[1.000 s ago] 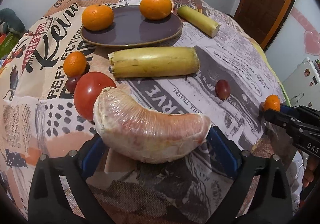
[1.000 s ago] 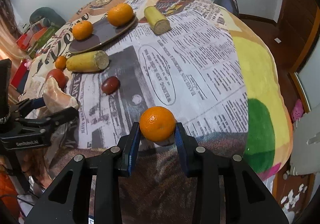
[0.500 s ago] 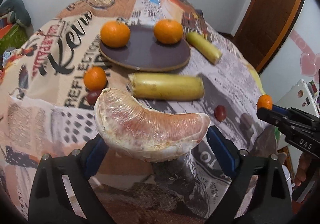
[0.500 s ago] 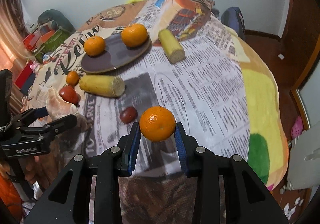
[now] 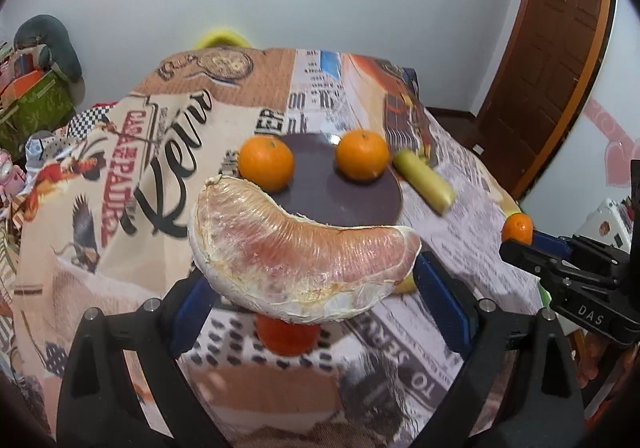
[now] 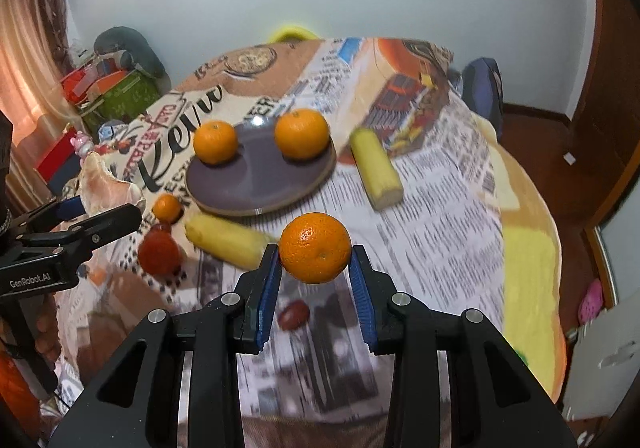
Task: Organize fruits
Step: 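Place the pomelo segment and the mandarin onto the grey plate with both grippers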
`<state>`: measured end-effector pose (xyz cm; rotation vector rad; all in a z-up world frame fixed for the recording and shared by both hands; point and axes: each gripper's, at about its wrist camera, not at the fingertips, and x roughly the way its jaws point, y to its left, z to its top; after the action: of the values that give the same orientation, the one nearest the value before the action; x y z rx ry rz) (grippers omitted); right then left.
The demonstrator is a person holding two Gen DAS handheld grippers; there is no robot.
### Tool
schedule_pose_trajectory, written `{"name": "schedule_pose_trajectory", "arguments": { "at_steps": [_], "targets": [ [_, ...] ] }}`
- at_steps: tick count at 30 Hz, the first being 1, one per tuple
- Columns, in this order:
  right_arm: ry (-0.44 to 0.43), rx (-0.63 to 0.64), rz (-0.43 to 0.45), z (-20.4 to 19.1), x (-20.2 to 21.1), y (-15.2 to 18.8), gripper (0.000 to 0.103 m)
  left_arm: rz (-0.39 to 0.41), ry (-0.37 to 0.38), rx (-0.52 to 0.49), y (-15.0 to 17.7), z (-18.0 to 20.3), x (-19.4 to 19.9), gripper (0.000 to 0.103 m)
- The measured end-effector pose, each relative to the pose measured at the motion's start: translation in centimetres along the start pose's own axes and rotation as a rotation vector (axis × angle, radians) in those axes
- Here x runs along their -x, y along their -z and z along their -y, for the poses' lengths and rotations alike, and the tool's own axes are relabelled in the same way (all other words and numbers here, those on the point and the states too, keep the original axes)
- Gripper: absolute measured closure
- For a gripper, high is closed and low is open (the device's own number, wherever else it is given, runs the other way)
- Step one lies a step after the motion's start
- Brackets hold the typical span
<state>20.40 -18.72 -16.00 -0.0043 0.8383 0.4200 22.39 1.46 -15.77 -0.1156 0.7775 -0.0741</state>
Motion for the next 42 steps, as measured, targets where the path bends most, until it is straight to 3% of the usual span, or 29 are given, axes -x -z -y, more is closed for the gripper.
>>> {"name": "schedule_pose_trajectory", "arguments": {
  "at_steps": [11, 26, 36, 42],
  "targets": [
    [0.000, 0.046, 0.043, -1.0, -2.0, -3.4, 0.071, 0.030, -0.012, -0.014, -3.4, -0.3, -2.2, 0.008],
    [-0.008, 0.080, 0.027, -0.5, -7.5, -6.8, 0.071, 0.017, -0.043, -0.023, -7.4, -1.0, -7.6, 0.008],
    [-0.041, 0.097, -0.040, -0.5, -11.4, -7.0, 0.071, -0.052, -0.018, -0.036, -9.6, -0.8, -11.8, 0.007],
    [-0.048, 0.119, -0.076, -0.9, -12.7, -6.4, 0.071, -0.137, -0.023, -0.023, -9.8, -1.1, -14.7, 0.007]
  ]
}}
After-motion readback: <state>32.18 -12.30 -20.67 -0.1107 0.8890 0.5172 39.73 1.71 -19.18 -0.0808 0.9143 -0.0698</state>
